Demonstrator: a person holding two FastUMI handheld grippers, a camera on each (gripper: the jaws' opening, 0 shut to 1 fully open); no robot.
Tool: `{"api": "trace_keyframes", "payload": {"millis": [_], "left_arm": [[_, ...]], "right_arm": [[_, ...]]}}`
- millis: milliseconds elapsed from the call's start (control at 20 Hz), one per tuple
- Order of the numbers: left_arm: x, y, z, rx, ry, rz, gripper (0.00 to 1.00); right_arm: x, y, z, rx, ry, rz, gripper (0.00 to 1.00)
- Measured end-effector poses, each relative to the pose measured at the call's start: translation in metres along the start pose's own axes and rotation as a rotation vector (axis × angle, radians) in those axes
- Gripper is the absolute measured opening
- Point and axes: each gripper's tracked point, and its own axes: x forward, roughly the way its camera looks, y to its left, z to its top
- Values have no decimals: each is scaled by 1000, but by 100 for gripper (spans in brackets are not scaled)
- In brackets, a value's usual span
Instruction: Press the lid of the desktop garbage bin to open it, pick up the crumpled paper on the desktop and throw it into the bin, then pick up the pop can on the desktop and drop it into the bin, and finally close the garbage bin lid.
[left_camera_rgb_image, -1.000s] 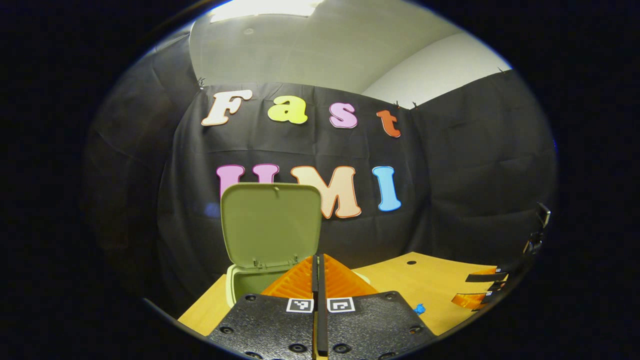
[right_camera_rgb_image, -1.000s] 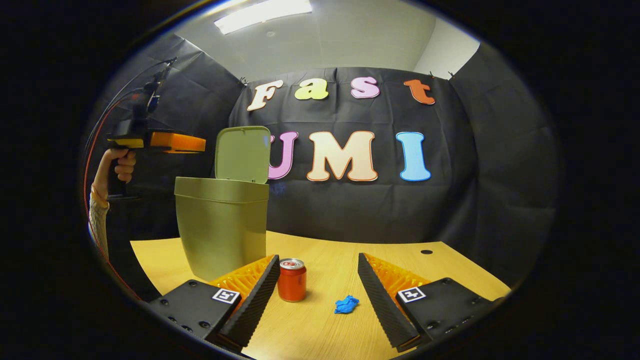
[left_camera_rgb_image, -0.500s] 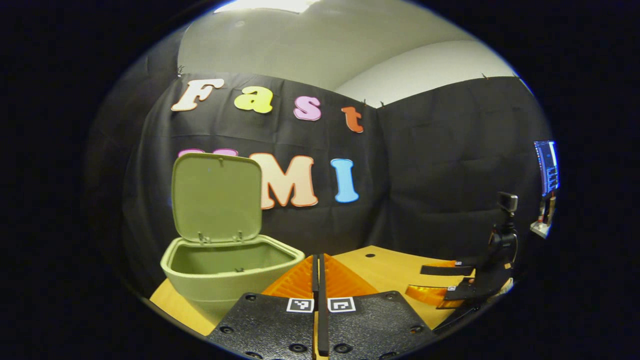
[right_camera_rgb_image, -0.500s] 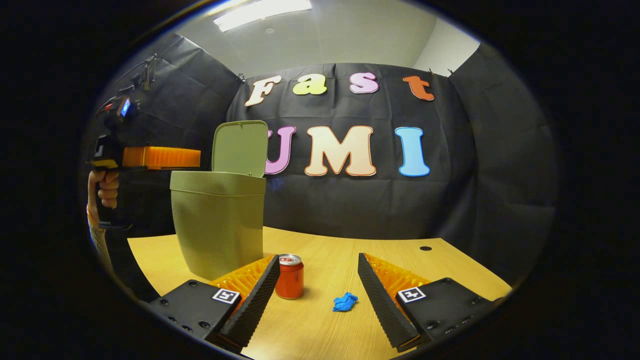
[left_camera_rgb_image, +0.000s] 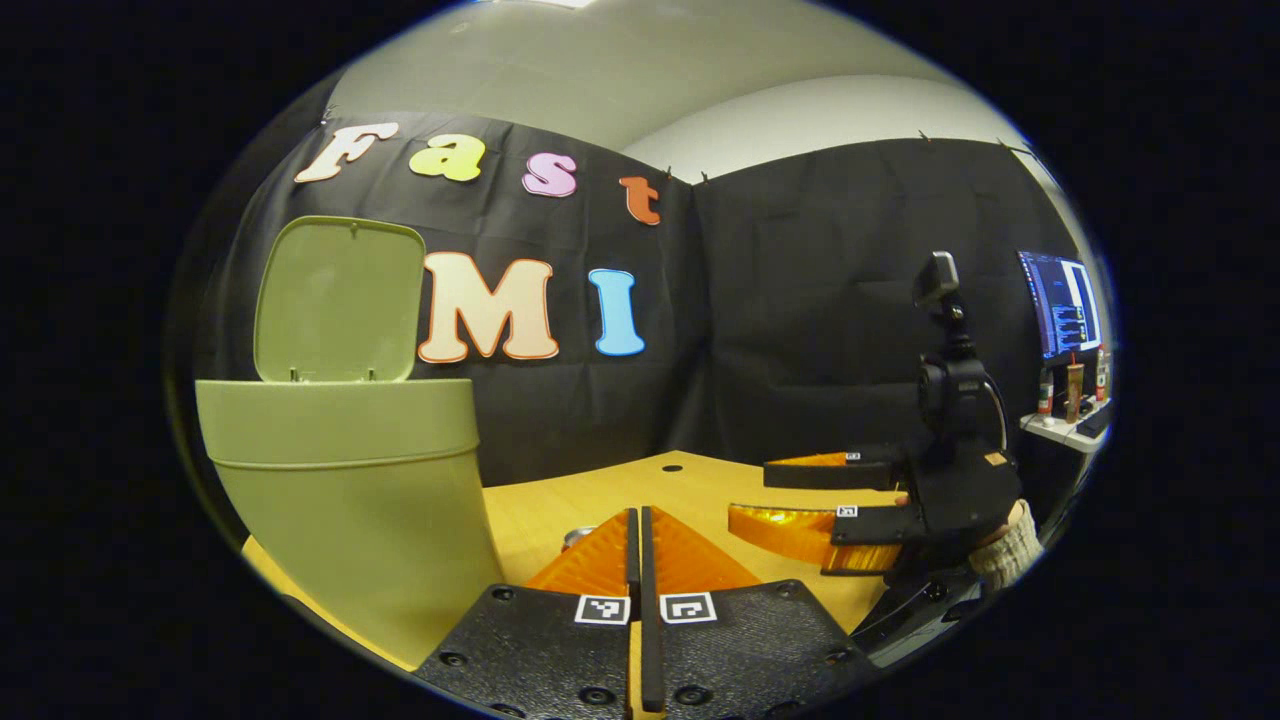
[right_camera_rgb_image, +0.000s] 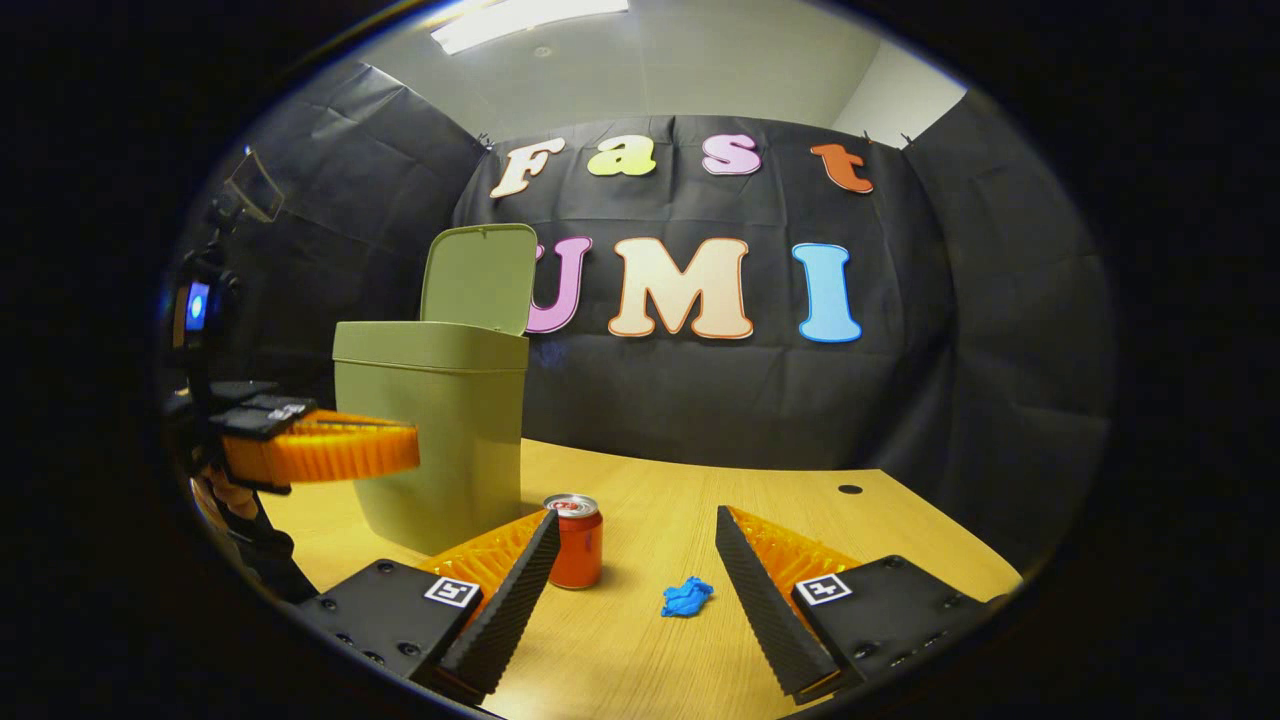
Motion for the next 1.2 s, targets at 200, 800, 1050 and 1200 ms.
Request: {"api": "trace_keyframes", "payload": {"millis": [200,800,1050,1200], "left_arm": [[-4,-4,-13,22,20,-27,20],[-2,8,-33,4,61,-9,90],[-5,25,-31,31,56,35,90],[-7,28,-30,28,54,45,90]], "right_arm": [[0,-16,-6,-1,23,-34,98],[59,-58,-81,-64,356,-12,99],[85,-51,-133,-37,567,55,99],[91,-52,-150,-55,643,60,100]]}}
